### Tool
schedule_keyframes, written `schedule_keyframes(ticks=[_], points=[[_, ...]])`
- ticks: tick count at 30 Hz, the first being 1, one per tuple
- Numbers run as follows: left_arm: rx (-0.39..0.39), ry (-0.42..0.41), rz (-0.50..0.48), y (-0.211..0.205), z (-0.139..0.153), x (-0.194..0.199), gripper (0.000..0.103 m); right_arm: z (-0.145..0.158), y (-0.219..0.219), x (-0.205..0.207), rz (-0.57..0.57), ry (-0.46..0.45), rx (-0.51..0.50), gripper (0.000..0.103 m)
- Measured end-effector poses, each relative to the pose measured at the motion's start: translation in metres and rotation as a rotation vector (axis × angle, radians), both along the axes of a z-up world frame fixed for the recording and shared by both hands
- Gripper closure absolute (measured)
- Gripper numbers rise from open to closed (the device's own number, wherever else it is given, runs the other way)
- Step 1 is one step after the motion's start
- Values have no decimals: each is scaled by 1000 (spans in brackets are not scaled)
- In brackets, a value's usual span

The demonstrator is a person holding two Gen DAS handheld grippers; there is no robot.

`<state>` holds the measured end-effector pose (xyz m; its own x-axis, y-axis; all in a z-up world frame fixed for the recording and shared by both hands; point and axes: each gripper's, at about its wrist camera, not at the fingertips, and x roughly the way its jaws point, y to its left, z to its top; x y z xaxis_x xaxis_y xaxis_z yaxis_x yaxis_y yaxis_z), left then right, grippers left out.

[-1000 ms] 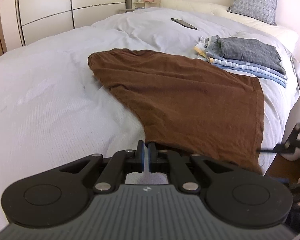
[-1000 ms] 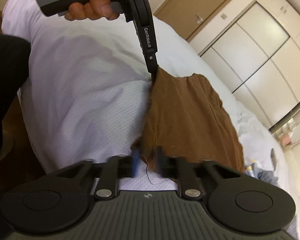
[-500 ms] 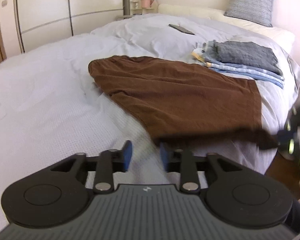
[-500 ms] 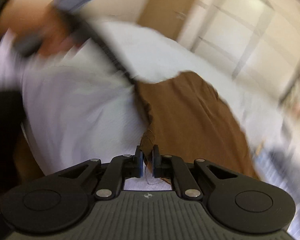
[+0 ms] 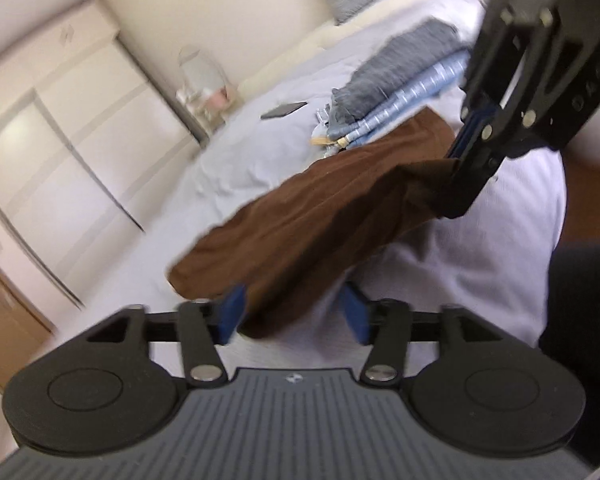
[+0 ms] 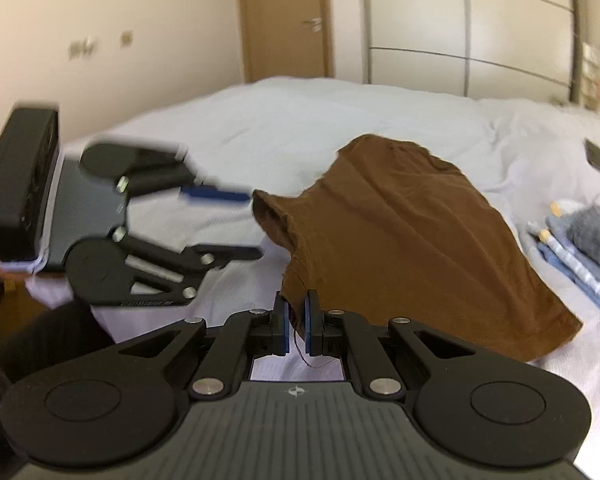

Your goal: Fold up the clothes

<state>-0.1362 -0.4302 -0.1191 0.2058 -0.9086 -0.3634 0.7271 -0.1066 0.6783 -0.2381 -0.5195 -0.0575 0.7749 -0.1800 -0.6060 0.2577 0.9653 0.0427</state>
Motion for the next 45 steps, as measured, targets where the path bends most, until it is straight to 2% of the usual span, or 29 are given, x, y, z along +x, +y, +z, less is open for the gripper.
schedule_keyframes(ticks=[1,7,9,11,13,15,17,19,21,25,27,28,29,31,35,39,40,41,43,45], points=[[-7,-54,-24,2,-4,-4,39,-3,3,1,5,9,-2,97],[16,-309,-261,4,-34,-27,39,-7,13,6,37,42,-29,97],[21,-339,-293,-4,-39,-32,52,-4,17,8,52,51,-59,97],[36,-323,-299,-14,-40,-34,83,-5,16,8,58,57,-71,97],[57,-277,-288,-24,-36,-33,95,-6,14,6,55,55,-78,96],[78,-169,-258,-32,-27,-27,97,-7,13,-1,40,45,-96,90],[88,-22,-214,-39,-14,-17,97,-10,11,-7,10,39,-136,52],[85,110,-165,-45,-3,-5,97,-18,14,-9,0,44,-206,49],[83,204,-131,-49,7,4,97,-25,17,-10,-9,49,-276,49],[81,289,-119,-56,21,11,98,-40,30,-3,-31,-8,-475,45],[80,327,-116,-59,28,14,98,-48,35,5,-47,-44,-576,46],[80,346,-114,-60,31,16,98,-53,31,10,-48,-31,-603,49],[79,354,-115,-57,33,17,98,-59,26,15,-43,-9,-625,58],[80,344,-118,-55,34,19,98,-71,14,20,-34,52,-686,66],[81,335,-125,-48,33,18,98,-88,-26,13,-61,183,-810,69],[86,330,-124,-48,29,17,98,-100,-67,4,-59,294,-868,82],[84,327,-123,-47,30,18,99,-102,-72,3,-46,319,-883,89],[79,323,-123,-45,31,19,99,-104,-76,3,-33,344,-899,103],[70,316,-121,-43,33,22,100,-103,-82,4,-25,375,-908,103],[49,302,-117,-35,43,28,100,-89,-80,3,-35,368,-899,103]])
